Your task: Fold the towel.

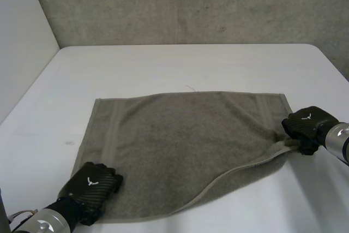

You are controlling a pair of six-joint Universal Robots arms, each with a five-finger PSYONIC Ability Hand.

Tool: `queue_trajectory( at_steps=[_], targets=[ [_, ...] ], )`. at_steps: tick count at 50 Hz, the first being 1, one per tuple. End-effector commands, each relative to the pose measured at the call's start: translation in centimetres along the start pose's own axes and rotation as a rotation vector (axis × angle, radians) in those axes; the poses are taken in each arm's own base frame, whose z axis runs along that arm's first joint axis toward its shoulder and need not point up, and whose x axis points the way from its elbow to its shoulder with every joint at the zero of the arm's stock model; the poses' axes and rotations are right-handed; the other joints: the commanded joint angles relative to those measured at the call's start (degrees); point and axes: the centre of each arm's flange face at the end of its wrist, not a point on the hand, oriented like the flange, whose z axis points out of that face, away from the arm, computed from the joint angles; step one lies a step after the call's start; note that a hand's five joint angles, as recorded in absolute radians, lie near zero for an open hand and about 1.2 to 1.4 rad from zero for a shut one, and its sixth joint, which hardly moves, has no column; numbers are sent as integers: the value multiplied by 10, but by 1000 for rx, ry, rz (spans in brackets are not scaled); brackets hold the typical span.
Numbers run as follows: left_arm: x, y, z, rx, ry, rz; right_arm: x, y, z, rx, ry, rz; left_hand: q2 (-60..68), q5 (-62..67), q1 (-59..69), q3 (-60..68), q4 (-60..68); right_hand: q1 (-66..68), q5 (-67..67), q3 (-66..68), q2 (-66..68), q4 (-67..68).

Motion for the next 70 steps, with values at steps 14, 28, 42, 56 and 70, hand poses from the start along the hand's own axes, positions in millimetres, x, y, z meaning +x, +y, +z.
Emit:
queue_trajectory(
  at_steps=[14,28,42,56,70],
  targets=[
    [5,3,8,23,12,18,0,0,0,0,0,-1,237,238,237,237,237,205,202,120,128,112],
    [-13,-15,21,133,-75,39,-1,0,0,0,-1,-3,404,405,404,404,404,205,202,120,128,112],
    [-32,-32,39,175,-105,43,10,-15,4,50,34,-12,404,405,404,404,404,205,202,120,128,112],
    [-73,-60,94,219,-139,60,31,-46,35,185,121,174,404,405,404,404,404,205,202,120,128,112],
    [-106,-74,166,288,-177,83,63,-46,91,280,303,247,404,405,404,404,404,205,202,120,128,112]
  ],
)
